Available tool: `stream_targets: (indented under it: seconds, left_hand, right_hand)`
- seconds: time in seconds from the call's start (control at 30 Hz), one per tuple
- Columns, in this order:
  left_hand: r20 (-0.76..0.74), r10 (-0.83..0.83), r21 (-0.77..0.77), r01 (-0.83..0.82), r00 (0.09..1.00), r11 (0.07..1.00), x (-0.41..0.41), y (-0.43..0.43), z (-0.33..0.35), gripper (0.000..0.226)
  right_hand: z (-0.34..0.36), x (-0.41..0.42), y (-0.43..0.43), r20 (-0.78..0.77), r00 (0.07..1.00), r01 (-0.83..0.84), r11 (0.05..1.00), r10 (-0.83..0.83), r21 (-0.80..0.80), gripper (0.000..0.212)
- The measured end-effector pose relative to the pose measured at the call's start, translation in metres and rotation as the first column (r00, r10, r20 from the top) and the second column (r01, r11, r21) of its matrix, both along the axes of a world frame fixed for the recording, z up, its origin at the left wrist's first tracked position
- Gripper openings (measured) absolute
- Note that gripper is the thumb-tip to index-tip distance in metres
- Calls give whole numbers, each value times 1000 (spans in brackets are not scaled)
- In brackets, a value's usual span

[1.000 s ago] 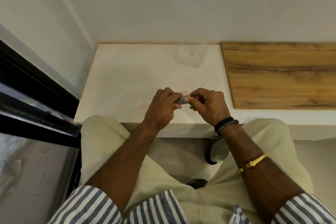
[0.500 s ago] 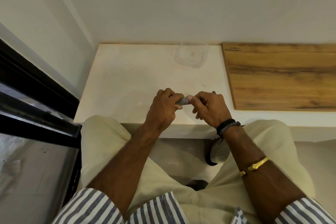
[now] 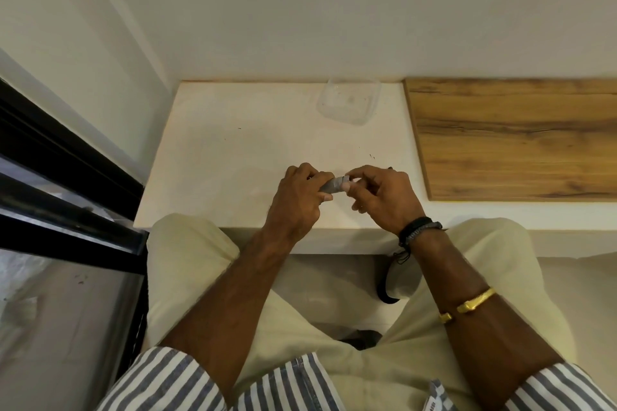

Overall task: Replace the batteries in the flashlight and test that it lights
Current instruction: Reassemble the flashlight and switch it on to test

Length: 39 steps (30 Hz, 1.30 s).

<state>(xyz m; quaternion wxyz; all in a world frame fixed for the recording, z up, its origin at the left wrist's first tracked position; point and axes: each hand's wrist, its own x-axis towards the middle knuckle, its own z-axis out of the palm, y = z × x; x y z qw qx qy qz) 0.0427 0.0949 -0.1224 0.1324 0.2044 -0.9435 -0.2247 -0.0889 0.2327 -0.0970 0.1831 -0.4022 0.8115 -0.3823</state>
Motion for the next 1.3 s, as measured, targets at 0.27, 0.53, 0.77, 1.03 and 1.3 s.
stream_targets:
  seconds: [0.27, 0.53, 0.77, 1.03, 1.3]
  left_hand:
    - [0, -19, 3, 19, 1000, 1000, 0, 3, -2, 32]
    - [40, 32, 27, -34, 999, 999, -2, -2, -5, 36]
    - [1, -20, -22, 20, 1000, 1000, 1, 0, -2, 33]
    - [4, 9, 13, -9, 1000, 1000, -1, 1, -3, 34]
    - [21, 19, 55, -20, 1000, 998, -2, -1, -4, 37]
  right_hand:
    - [-1, 1, -1, -42, 996, 89, 983, -84, 161, 56]
    - [3, -3, 3, -28, 999, -34, 999, 34, -2, 30]
    - [4, 0, 1, -59, 998, 26, 997, -21, 75, 30]
    - [1, -1, 2, 22, 999, 33, 997, -34, 75, 45]
    - [1, -3, 3, -80, 995, -64, 998, 62, -25, 31]
